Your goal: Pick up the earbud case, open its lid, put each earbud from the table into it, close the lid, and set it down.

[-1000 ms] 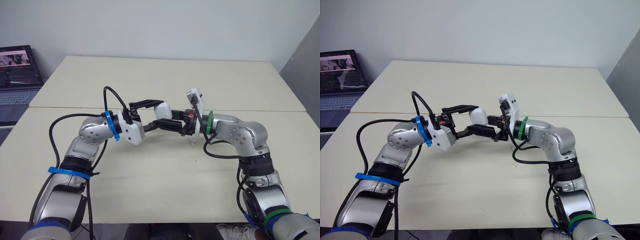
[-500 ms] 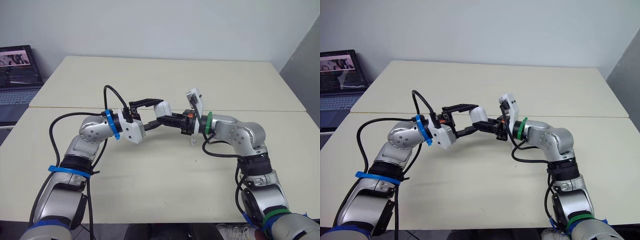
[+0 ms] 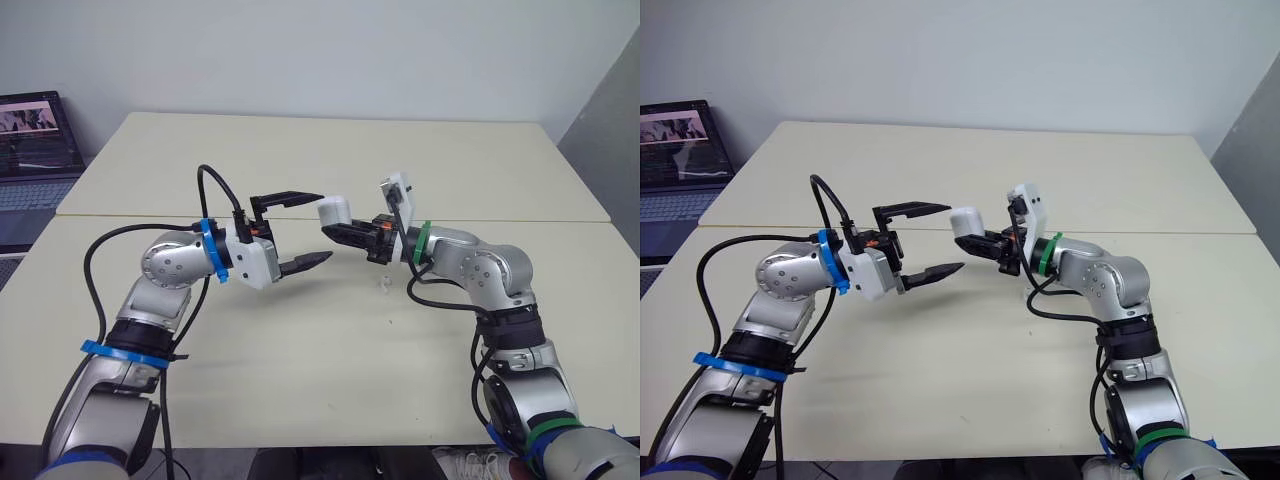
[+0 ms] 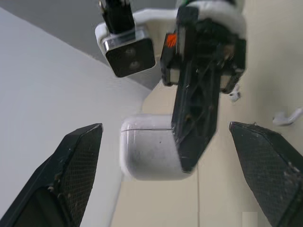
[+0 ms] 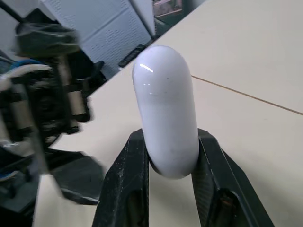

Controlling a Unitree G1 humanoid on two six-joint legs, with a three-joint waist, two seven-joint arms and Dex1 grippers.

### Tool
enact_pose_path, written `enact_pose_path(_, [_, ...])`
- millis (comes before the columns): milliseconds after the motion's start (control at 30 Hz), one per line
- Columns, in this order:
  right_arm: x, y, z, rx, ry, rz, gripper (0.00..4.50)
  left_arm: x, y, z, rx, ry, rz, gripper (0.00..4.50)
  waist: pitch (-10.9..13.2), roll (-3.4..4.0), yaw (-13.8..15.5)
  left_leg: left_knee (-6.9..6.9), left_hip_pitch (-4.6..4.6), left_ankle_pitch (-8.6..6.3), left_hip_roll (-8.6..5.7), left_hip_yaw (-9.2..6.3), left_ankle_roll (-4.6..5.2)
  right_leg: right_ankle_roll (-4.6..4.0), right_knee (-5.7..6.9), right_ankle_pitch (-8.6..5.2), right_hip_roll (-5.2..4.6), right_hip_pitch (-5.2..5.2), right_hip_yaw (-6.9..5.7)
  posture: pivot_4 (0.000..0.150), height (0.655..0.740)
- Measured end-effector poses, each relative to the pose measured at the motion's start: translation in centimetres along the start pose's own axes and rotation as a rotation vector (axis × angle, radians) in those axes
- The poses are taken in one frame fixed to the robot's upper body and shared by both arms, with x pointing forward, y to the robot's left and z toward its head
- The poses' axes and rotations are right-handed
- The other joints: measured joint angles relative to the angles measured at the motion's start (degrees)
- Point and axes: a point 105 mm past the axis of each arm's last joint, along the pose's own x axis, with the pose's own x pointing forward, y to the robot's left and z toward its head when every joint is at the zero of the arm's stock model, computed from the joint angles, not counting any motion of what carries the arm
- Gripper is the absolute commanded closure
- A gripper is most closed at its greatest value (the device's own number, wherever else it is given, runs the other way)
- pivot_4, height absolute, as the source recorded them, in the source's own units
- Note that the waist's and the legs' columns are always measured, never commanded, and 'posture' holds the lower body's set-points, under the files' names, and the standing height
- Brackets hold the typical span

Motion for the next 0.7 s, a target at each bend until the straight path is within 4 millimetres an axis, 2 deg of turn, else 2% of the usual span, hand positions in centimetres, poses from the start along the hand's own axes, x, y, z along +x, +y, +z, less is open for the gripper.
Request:
enact_pose_path(33, [-0.2, -0.6, 0.1, -0.045, 0.003, -0.035, 3.70, -0.1, 0.2, 0.1, -0.056, 0.010, -0.015, 0.00, 0.00, 0.00, 0.03, 0.01, 0.00, 0.00, 0.00, 0.00, 0.00, 0.00, 0.00, 0.00, 0.00, 0.00, 0.00, 0.150, 0.7400])
enact_pose_path(133, [-0.9, -2.5, -0.5, -0.370, 0.118, -0.155, 3.70, -1.1, 1.8, -0.8, -0.336, 0.130, -0.128, 0.00, 0.05, 0.05, -0.01, 0.07, 0.01, 0.01, -0.02, 0.00, 0.01, 0.37, -0.02, -0.24, 0.03, 0.00, -0.01, 0.150, 0.7400])
enact_pose_path(200, [-0.9, -2.7, -0.9, -0.522, 0.176, -0.164, 3.70, -1.1, 3.0, -0.7, -0.386, 0.168, -0.176, 0.00, 0.06, 0.05, -0.08, 0.04, 0.05, 0.01, -0.03, 0.05, 0.01, 0.38, -0.03, -0.26, 0.04, 0.02, 0.02, 0.150, 0.7400])
enact_pose_path(300, [0.1, -1.6, -2.1, -0.684, 0.243, -0.092, 3.70, 0.0, 3.8, -1.1, -0.389, 0.206, -0.246, 0.00, 0.06, 0.06, -0.06, 0.02, 0.06, 0.01, -0.02, 0.05, 0.01, 0.35, -0.01, -0.28, 0.08, 0.02, 0.02, 0.150, 0.7400])
enact_pose_path(367, [0.8, -0.7, -2.7, -0.750, 0.268, -0.042, 3.70, 0.6, 3.2, -1.9, -0.399, 0.234, -0.288, 0.00, 0.06, 0.05, -0.02, 0.00, 0.05, 0.01, -0.01, 0.04, 0.01, 0.31, 0.00, -0.29, 0.09, 0.00, 0.02, 0.150, 0.7400])
enact_pose_path(500, [1.0, -0.6, -2.7, -0.812, 0.285, -0.048, 3.70, 0.6, 1.6, -3.5, -0.433, 0.293, -0.369, 0.00, 0.06, 0.05, -0.04, 0.00, -0.01, 0.01, -0.01, 0.02, 0.01, 0.02, 0.02, -0.12, 0.08, -0.05, 0.02, 0.150, 0.7400])
enact_pose_path(700, [1.7, 0.9, -1.4, -0.881, 0.254, -0.019, 3.70, 1.9, 2.3, -3.5, -0.382, 0.279, -0.395, 0.00, 0.06, 0.05, 0.13, 0.02, -0.01, 0.01, -0.03, 0.01, 0.01, 0.02, 0.02, -0.12, 0.05, -0.03, 0.01, 0.150, 0.7400])
